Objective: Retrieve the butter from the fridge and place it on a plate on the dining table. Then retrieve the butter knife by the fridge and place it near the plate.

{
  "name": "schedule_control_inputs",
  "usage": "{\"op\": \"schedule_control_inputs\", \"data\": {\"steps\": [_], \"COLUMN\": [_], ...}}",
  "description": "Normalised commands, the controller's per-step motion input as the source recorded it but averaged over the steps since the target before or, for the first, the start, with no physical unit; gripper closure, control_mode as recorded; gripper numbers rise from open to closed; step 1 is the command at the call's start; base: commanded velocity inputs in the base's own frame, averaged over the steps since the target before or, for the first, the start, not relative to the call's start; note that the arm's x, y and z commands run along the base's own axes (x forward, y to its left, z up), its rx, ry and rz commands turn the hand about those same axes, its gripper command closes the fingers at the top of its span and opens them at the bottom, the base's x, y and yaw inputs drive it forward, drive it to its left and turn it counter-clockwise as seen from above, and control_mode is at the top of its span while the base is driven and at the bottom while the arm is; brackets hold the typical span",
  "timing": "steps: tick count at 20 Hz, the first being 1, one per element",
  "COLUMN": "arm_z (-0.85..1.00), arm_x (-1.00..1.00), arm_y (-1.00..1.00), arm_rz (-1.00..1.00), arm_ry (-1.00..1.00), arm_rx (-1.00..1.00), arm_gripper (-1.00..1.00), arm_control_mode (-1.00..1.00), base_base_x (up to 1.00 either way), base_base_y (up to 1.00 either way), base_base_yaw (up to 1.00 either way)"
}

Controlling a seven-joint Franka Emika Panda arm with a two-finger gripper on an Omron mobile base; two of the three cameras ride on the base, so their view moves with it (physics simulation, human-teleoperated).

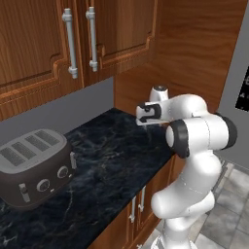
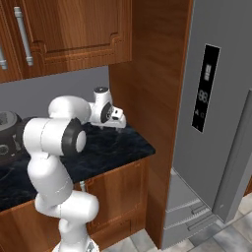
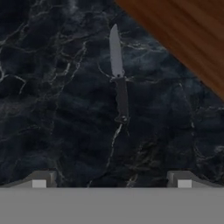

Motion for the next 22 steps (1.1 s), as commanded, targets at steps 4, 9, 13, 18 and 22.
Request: {"op": "schedule_control_inputs", "data": {"steps": [4, 9, 13, 18, 22], "arm_z": [-0.28, -0.37, -0.32, -0.3, -0.27], "arm_x": [0.52, 0.37, 0.29, 0.02, 0.0], "arm_y": [0.0, 0.0, -0.13, -0.01, 0.0], "arm_rz": [0.0, -0.02, -0.03, -0.06, -0.01], "arm_ry": [0.0, 0.0, 0.0, 0.01, 0.02], "arm_rx": [0.0, -0.03, -0.02, 0.0, 0.0], "arm_gripper": [-1.0, -1.0, -1.0, -1.0, -1.0], "arm_control_mode": [-1.0, -1.0, -1.0, -1.0, -1.0], "base_base_x": [0.0, 0.0, 0.0, 0.0, 0.0], "base_base_y": [0.0, 0.0, 0.0, 0.0, 0.0], "base_base_yaw": [0.0, 0.0, 0.0, 0.0, 0.0]}}
